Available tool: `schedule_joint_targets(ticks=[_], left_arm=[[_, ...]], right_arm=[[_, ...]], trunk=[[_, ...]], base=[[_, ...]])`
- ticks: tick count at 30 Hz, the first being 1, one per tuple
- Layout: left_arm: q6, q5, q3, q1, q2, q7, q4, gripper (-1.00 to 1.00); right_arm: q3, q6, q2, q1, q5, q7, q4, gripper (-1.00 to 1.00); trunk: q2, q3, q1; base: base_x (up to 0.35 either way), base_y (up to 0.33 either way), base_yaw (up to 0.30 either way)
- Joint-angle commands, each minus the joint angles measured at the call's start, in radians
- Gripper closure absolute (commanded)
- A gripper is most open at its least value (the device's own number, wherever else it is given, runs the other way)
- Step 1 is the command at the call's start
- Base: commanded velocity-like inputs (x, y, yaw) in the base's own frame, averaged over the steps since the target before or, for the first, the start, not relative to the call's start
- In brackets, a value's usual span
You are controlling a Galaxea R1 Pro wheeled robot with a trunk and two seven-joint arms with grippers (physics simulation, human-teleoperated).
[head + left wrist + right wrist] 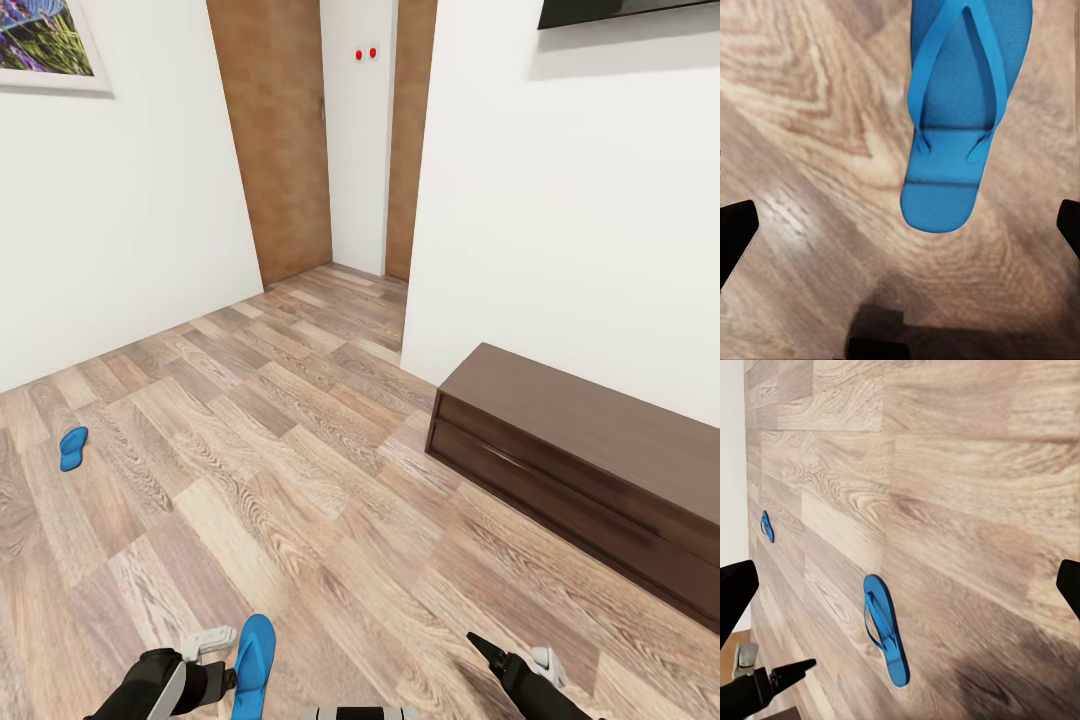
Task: In the bedroom, move the book from the bed onto either nightstand, and place the two sandals side by side next to the bed.
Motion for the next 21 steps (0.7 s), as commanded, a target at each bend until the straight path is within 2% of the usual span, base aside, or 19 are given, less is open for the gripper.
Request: schedule_joint_targets(ticks=[1,7,14,21], left_arm=[[-0.006,0.006,0.003,0.0,0.0,-0.002,-0.001,-1.0],[-0.081,0.006,0.001,0.0,0.001,-0.028,0.008,-1.0],[-0.106,0.003,0.001,0.0,0.001,-0.092,0.021,-1.0],[-0.113,0.001,0.001,0.0,0.0,-0.111,0.024,-1.0]], right_arm=[[-0.002,0.008,0.0,0.0,-0.007,0.001,0.0,-1.0],[-0.002,0.008,0.0,0.0,-0.007,0.001,0.0,-1.0],[-0.002,0.008,0.0,0.0,-0.007,0.001,0.0,-1.0],[-0.003,0.008,0.0,0.0,-0.007,0.007,0.0,-1.0]], trunk=[[0.0,-0.001,0.0],[0.0,-0.001,0.0],[0.0,-0.001,0.0],[0.0,-0.001,0.0]], base=[[0.0,0.0,0.0],[0.0,0.0,0.0],[0.0,0.0,0.0],[0.0,0.0,0.0]])
